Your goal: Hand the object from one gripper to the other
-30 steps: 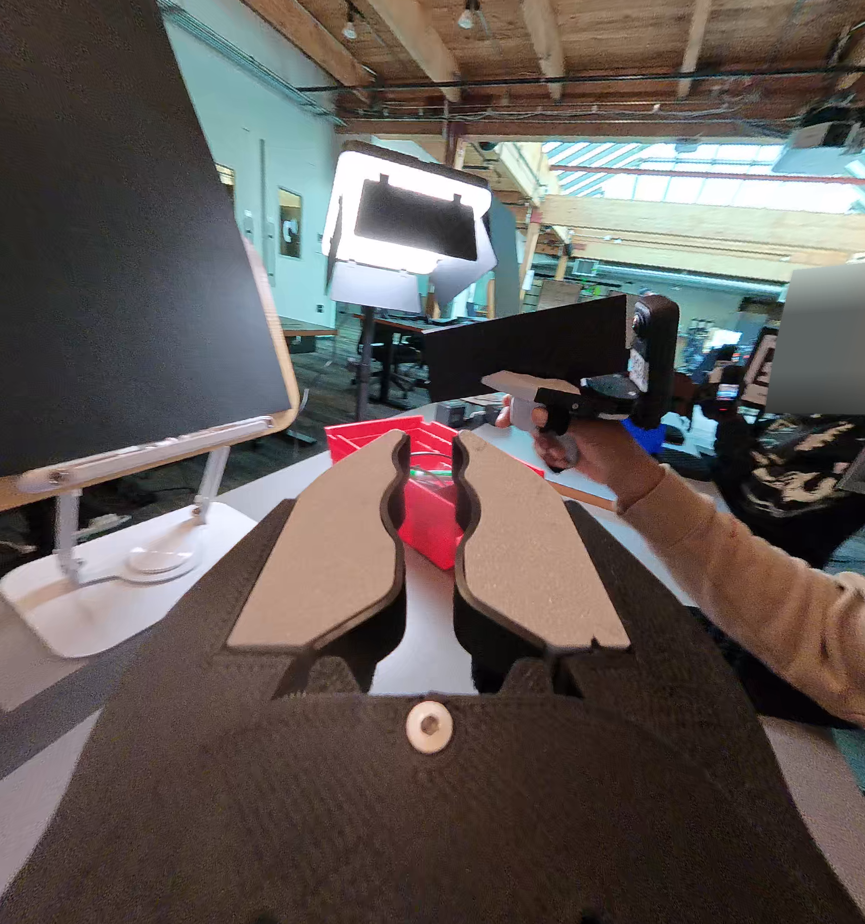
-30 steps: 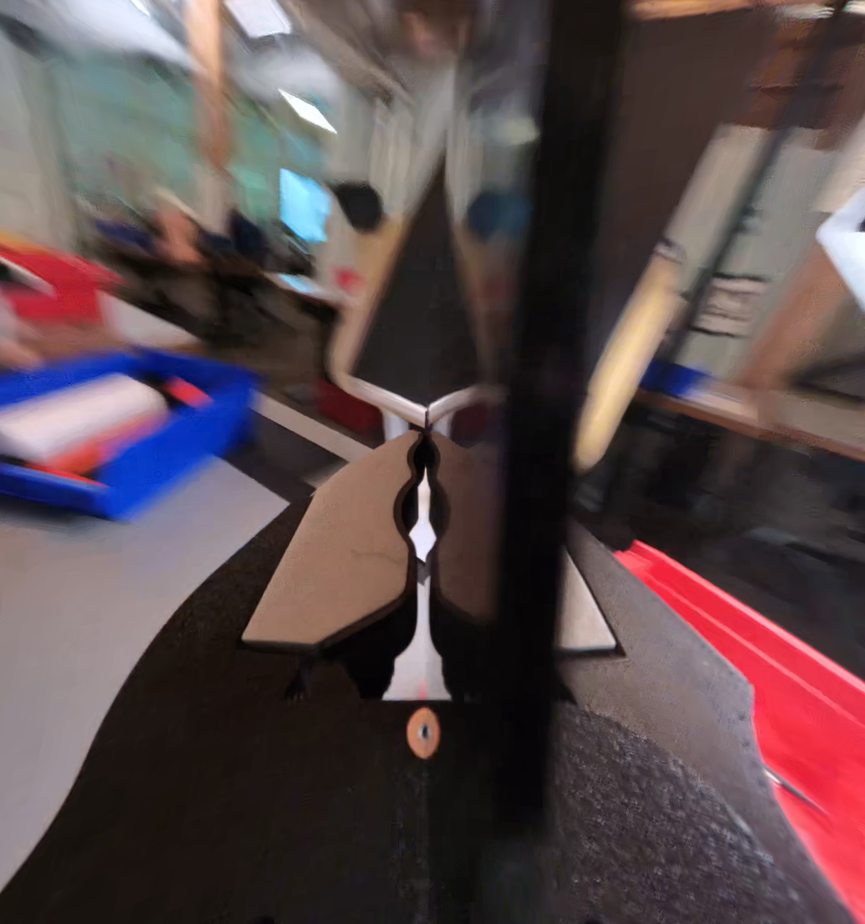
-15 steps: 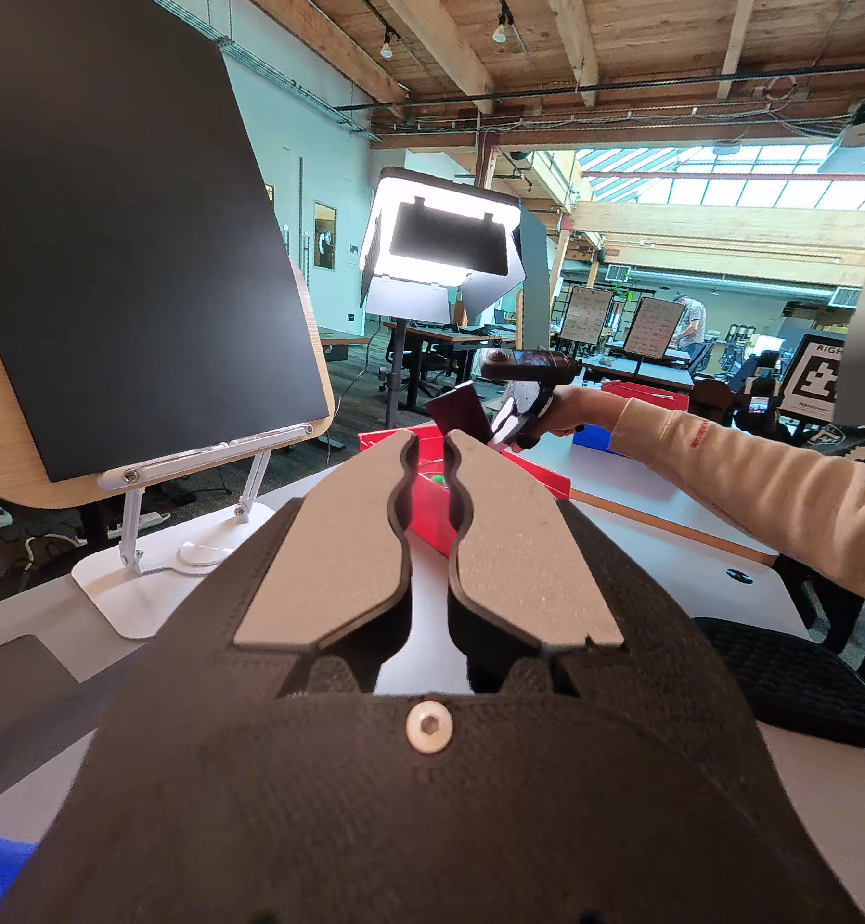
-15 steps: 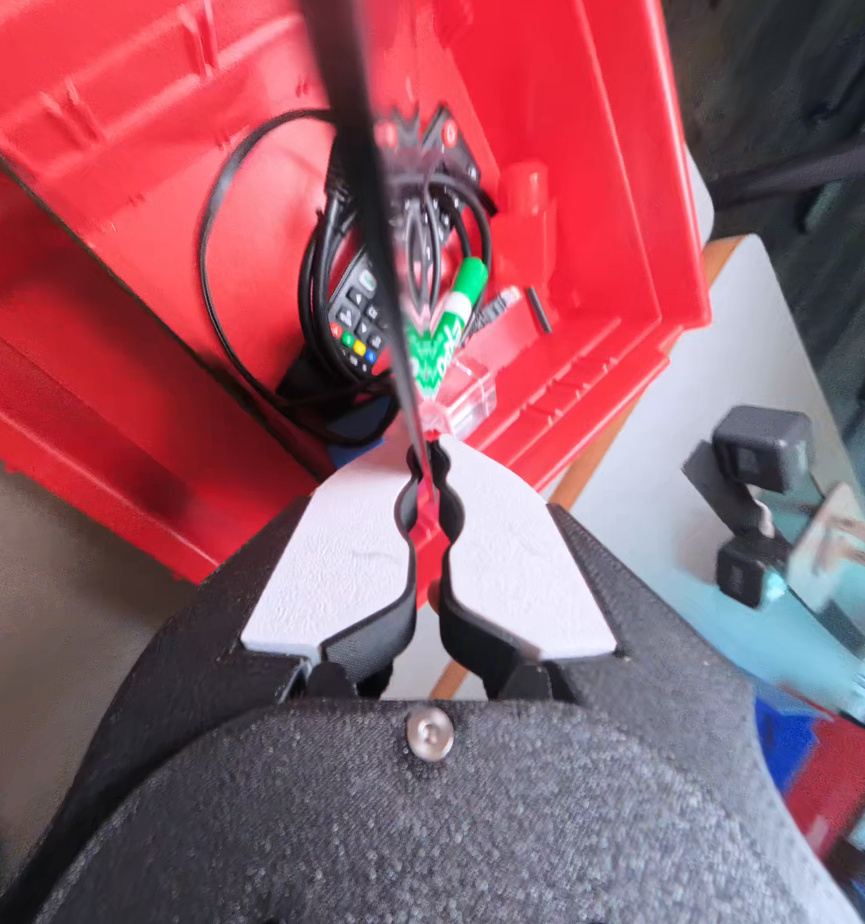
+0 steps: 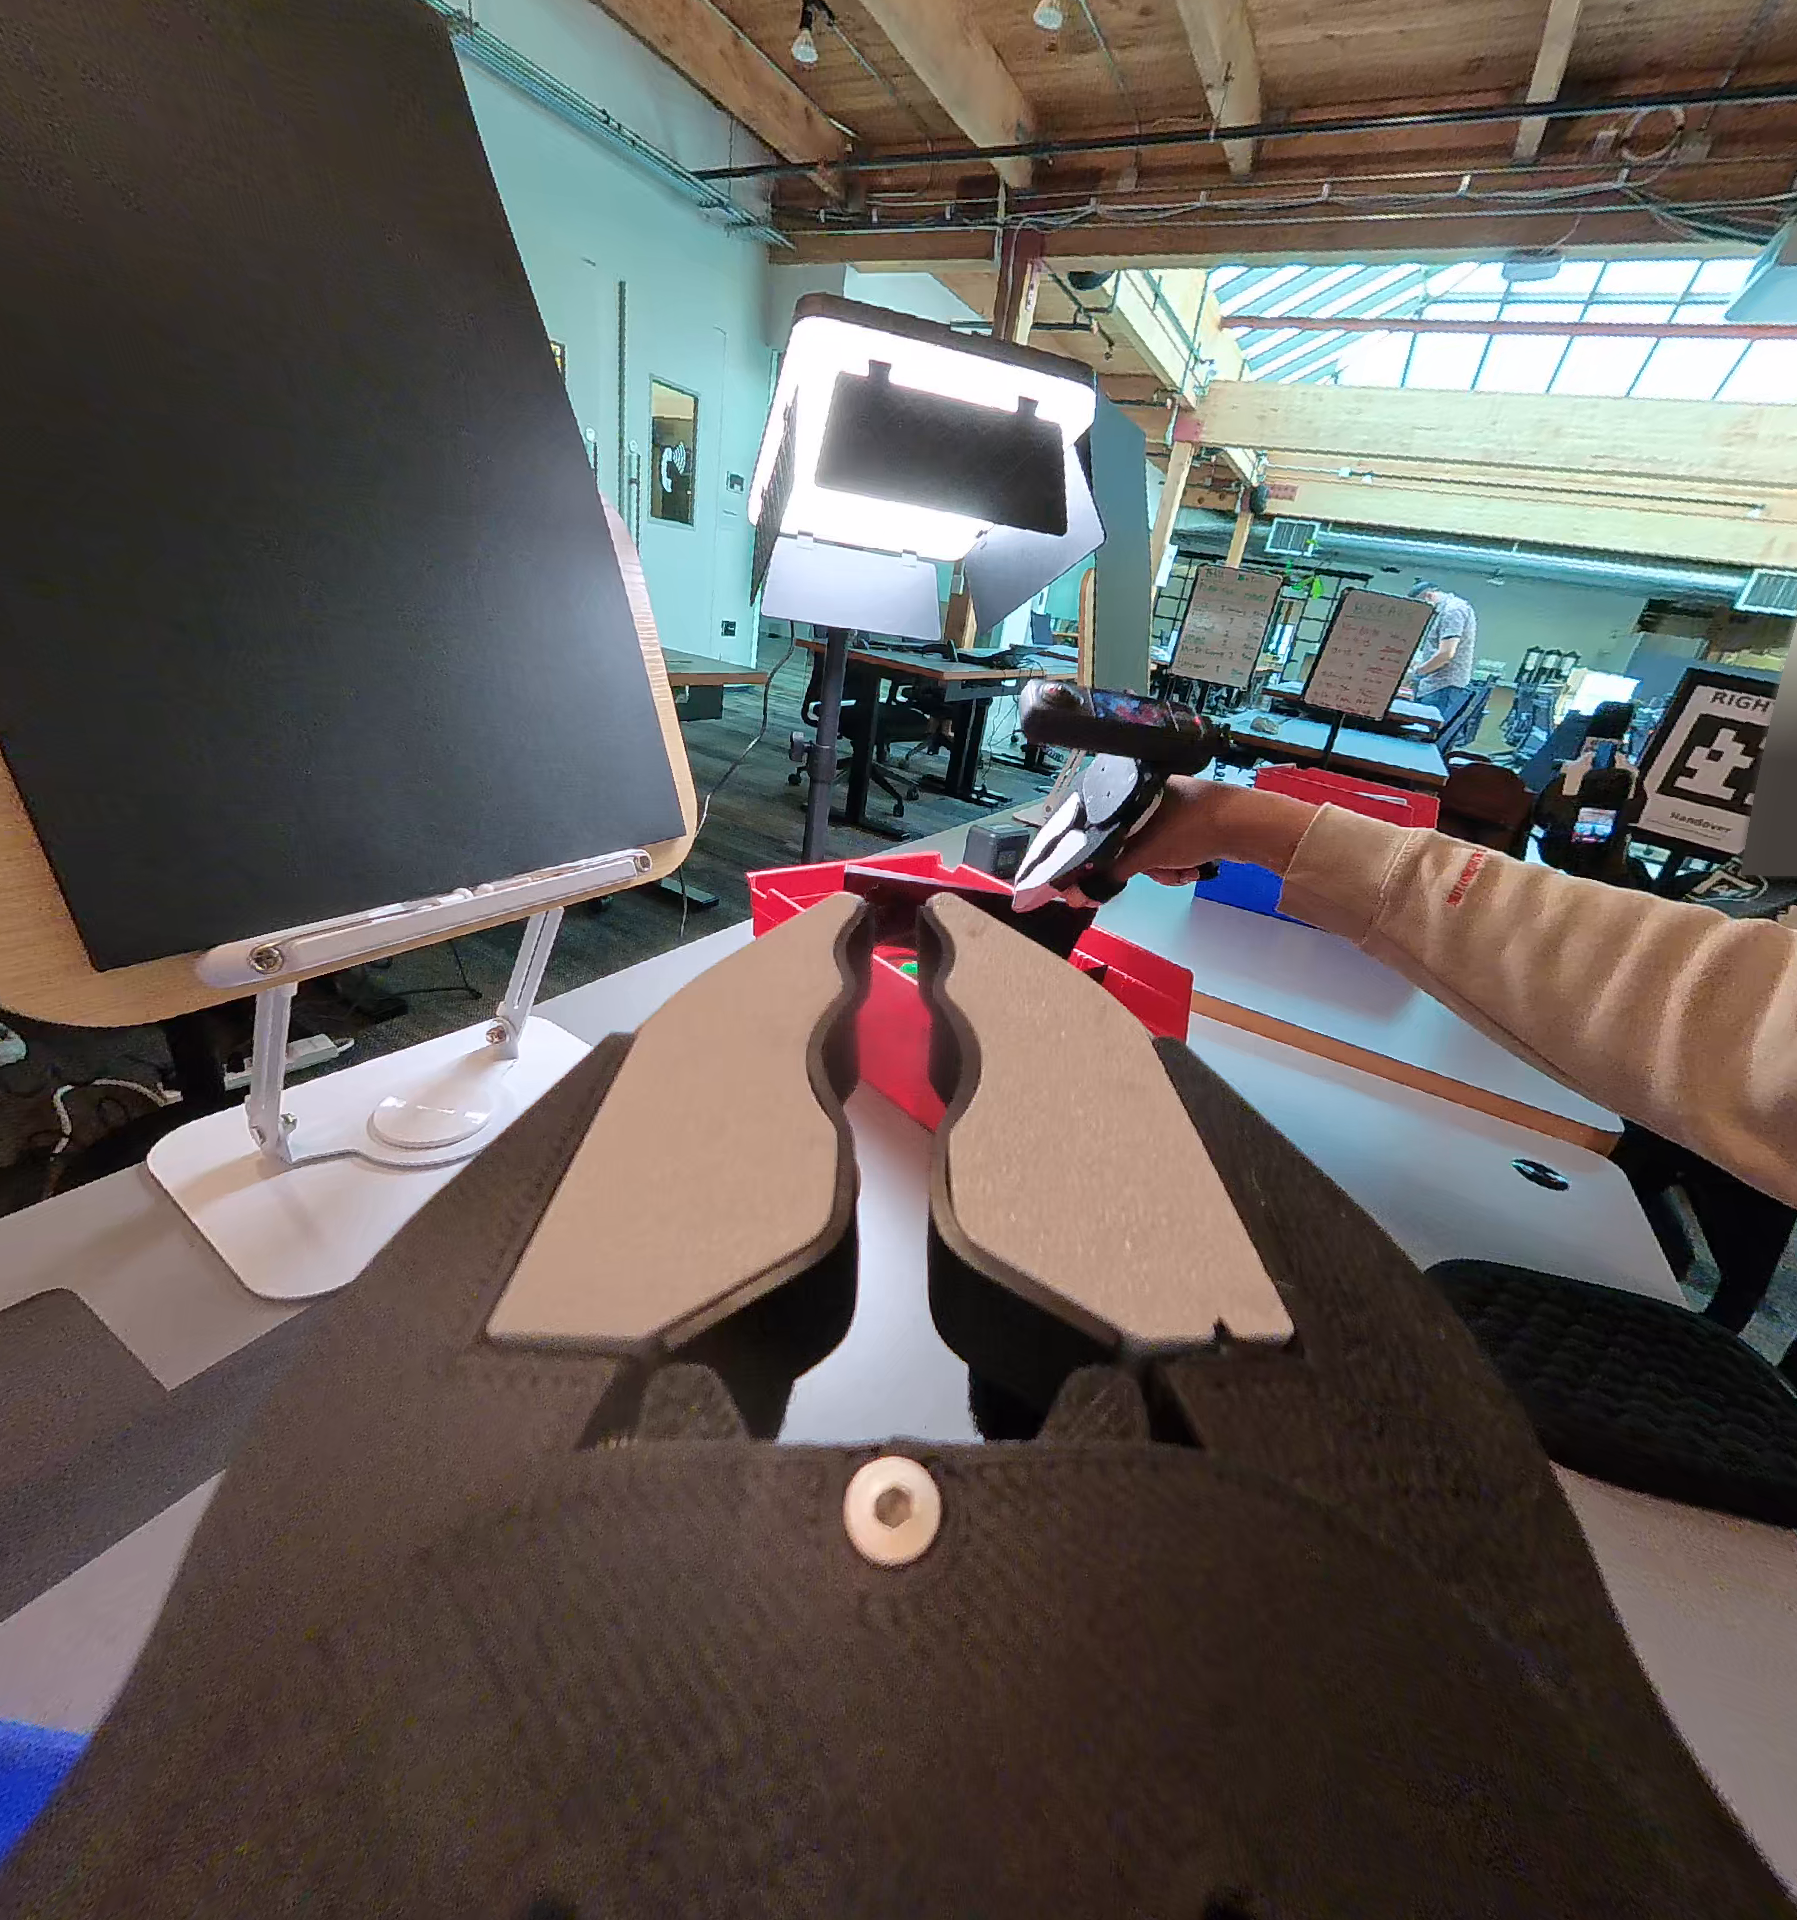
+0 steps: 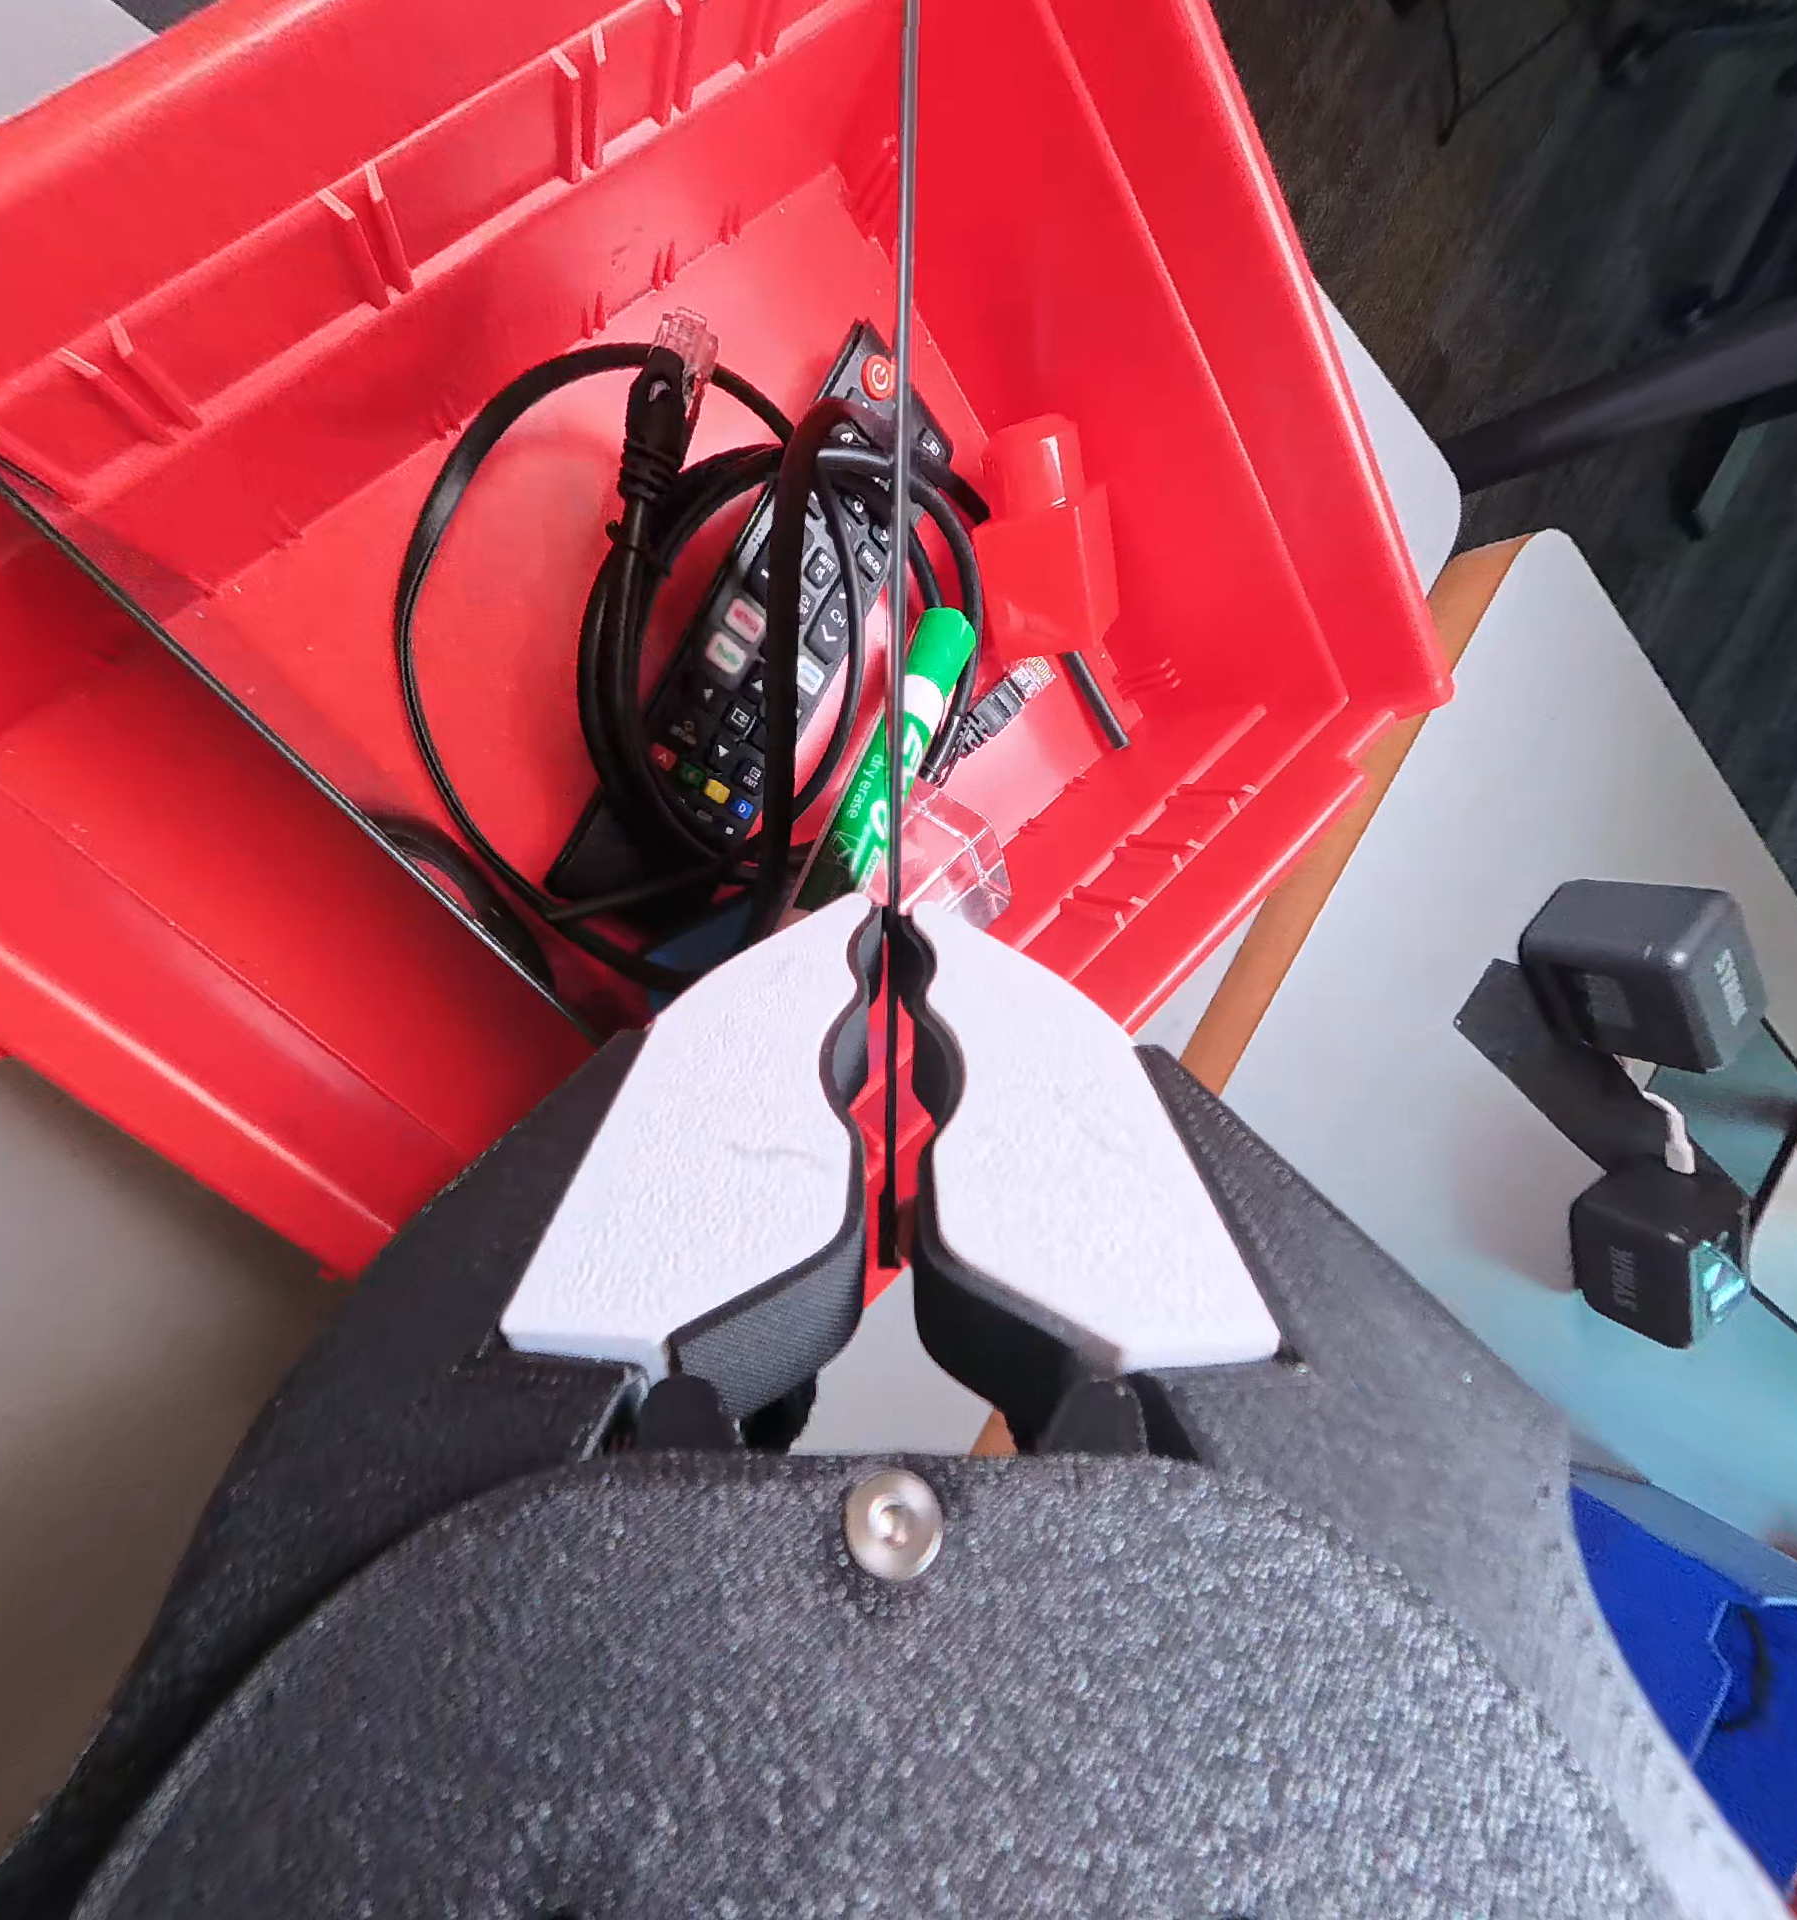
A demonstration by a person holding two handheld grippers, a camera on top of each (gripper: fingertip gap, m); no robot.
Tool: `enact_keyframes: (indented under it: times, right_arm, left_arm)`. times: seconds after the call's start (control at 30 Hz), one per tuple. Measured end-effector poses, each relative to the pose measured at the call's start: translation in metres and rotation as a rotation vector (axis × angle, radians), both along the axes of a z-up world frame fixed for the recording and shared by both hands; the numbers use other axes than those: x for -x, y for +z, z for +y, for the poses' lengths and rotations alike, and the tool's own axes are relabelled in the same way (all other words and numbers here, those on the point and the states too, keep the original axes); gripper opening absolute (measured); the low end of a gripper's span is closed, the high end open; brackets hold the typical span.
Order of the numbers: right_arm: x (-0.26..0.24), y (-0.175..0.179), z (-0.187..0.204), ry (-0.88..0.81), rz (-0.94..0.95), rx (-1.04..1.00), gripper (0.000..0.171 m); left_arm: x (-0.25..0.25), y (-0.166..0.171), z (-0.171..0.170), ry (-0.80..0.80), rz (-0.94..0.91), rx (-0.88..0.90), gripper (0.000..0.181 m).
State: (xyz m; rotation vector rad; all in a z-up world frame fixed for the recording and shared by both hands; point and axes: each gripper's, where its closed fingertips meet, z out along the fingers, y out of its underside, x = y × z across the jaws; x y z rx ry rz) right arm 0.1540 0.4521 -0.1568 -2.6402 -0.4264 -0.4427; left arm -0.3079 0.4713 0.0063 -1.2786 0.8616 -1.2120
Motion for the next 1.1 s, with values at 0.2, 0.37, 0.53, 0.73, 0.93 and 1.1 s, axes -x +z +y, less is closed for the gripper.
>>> enact_keyframes:
  times: [0.2, 0.37, 0.53, 0.73, 0.93, 1.1]
  right_arm:
    - [0.015, 0.054, 0.021, 0.015, 0.070, -0.299, 0.037]
    - [0.081, 0.124, 0.023, 0.212, 0.222, -0.656, 0.042]
    - [0.182, 0.148, -0.021, 0.415, 0.476, -0.921, 0.043]
    - [0.271, 0.083, -0.079, 0.507, 0.684, -0.949, 0.031]
    - [0.318, 0.017, -0.095, 0.573, 0.770, -0.920, 0.000]
    - [0.346, -0.012, -0.101, 0.670, 0.762, -0.829, 0.000]
  left_arm:
    - [0.000, -0.003, 0.002, 0.004, 0.020, 0.003, 0.012]
    - [0.010, -0.002, 0.010, 0.057, 0.032, 0.004, 0.016]
    - [0.041, 0.008, 0.029, 0.158, 0.037, -0.004, 0.018]
    - [0.106, -0.002, 0.078, 0.347, 0.271, 0.056, 0.025]
    - [0.158, -0.068, 0.132, 0.505, 0.666, 0.165, 0.033]
    - [0.149, -0.153, 0.156, 0.435, 0.985, 0.177, 0.041]
